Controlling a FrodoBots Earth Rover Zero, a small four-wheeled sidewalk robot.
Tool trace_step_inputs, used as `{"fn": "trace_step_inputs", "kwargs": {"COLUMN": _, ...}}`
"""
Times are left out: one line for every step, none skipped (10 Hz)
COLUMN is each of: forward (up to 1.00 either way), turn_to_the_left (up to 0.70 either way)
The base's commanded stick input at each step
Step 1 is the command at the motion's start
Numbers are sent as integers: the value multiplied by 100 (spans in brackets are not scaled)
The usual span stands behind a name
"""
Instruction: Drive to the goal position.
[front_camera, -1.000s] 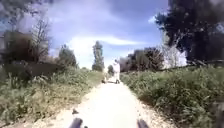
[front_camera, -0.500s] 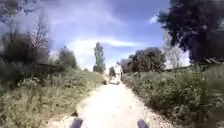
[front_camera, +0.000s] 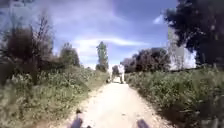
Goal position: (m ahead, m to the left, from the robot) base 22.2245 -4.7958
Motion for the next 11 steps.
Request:
{"fn": "trace_step_inputs", "kwargs": {"forward": 70, "turn_to_the_left": 0}}
{"fn": "trace_step_inputs", "kwargs": {"forward": 70, "turn_to_the_left": 0}}
{"fn": "trace_step_inputs", "kwargs": {"forward": 70, "turn_to_the_left": -27}}
{"fn": "trace_step_inputs", "kwargs": {"forward": 70, "turn_to_the_left": -34}}
{"fn": "trace_step_inputs", "kwargs": {"forward": 70, "turn_to_the_left": -24}}
{"fn": "trace_step_inputs", "kwargs": {"forward": 70, "turn_to_the_left": 0}}
{"fn": "trace_step_inputs", "kwargs": {"forward": 70, "turn_to_the_left": 0}}
{"fn": "trace_step_inputs", "kwargs": {"forward": 70, "turn_to_the_left": 0}}
{"fn": "trace_step_inputs", "kwargs": {"forward": 70, "turn_to_the_left": 0}}
{"fn": "trace_step_inputs", "kwargs": {"forward": 70, "turn_to_the_left": 0}}
{"fn": "trace_step_inputs", "kwargs": {"forward": 70, "turn_to_the_left": 0}}
